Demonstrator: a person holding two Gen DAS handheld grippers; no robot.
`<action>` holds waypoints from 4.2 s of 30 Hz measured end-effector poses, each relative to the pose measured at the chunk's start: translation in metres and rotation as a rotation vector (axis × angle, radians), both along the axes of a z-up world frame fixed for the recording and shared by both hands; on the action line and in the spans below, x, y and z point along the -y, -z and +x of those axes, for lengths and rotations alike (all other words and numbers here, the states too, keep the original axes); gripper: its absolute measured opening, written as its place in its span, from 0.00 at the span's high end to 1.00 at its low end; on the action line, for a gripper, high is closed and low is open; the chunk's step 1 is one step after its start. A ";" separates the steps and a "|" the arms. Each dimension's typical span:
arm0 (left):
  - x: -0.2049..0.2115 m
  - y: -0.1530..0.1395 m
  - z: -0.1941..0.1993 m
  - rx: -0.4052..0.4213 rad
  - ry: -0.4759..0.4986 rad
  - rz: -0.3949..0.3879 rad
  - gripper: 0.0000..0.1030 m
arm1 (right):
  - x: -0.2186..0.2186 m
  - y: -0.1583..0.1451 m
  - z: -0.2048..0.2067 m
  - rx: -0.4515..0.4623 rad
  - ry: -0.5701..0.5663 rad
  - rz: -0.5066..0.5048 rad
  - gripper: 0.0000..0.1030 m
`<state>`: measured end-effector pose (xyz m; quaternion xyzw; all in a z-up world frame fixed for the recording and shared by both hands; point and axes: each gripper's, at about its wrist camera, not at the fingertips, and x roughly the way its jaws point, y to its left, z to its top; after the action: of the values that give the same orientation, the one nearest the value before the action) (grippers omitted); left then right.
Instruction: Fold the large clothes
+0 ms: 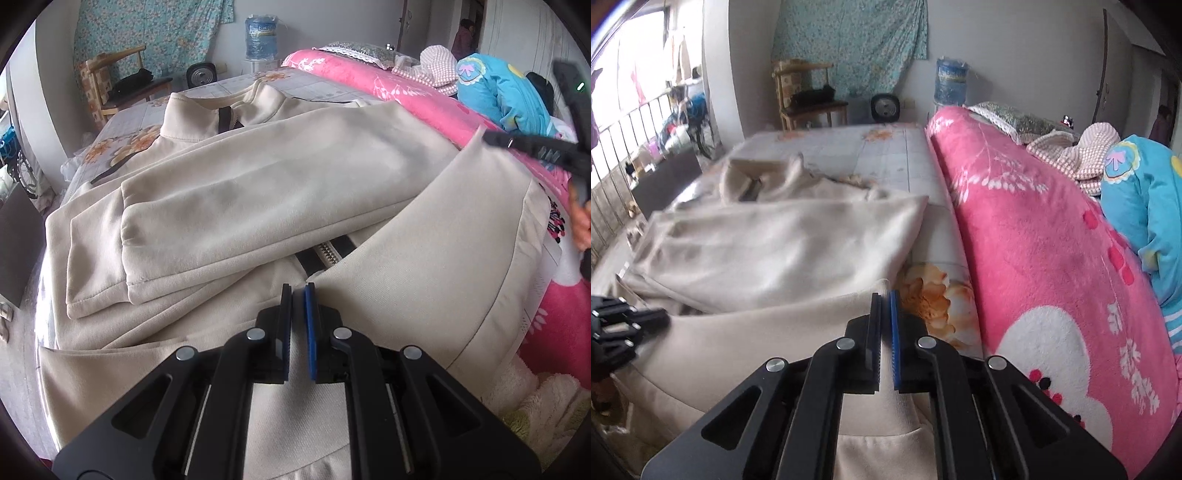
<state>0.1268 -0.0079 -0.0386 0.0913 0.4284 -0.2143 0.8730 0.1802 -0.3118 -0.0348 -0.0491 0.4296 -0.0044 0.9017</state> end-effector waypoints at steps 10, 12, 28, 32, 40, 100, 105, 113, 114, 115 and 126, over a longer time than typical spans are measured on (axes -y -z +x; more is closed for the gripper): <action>-0.005 0.000 0.003 -0.018 -0.003 -0.034 0.92 | -0.019 -0.062 -0.044 0.160 -0.009 0.075 0.86; -0.007 0.001 0.003 -0.023 -0.003 -0.051 0.92 | -0.037 -0.058 -0.050 0.126 -0.132 0.236 0.86; -0.067 -0.021 -0.011 -0.087 -0.132 -0.269 0.90 | -0.143 0.033 -0.038 -0.147 -0.401 0.373 0.86; -0.111 -0.040 -0.034 0.001 -0.244 -0.185 0.74 | -0.141 0.033 -0.034 -0.155 -0.392 0.390 0.86; -0.161 -0.018 -0.015 -0.068 -0.463 -0.045 0.62 | -0.146 0.030 -0.034 -0.155 -0.404 0.341 0.86; -0.079 -0.065 0.099 -0.119 -0.388 -0.057 0.27 | -0.078 -0.011 0.019 -0.126 -0.140 0.522 0.33; -0.069 -0.072 0.126 -0.106 -0.375 -0.059 0.27 | -0.066 -0.032 0.050 -0.107 -0.159 0.509 0.33; -0.068 -0.103 0.197 -0.004 -0.347 -0.057 0.27 | -0.072 -0.081 0.139 -0.041 -0.238 0.449 0.33; -0.067 -0.102 0.210 -0.002 -0.346 -0.062 0.27 | -0.075 -0.085 0.155 -0.034 -0.239 0.439 0.33; -0.067 -0.101 0.222 -0.010 -0.346 -0.074 0.27 | -0.079 -0.085 0.175 -0.030 -0.239 0.423 0.33; -0.048 -0.034 0.313 -0.189 -0.323 -0.121 0.47 | -0.114 0.001 0.332 -0.246 -0.135 0.367 0.37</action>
<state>0.4400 0.0396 -0.0044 -0.0516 0.5040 -0.1044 0.8558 0.5123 -0.1976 -0.0362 0.0871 0.5257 0.1400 0.8346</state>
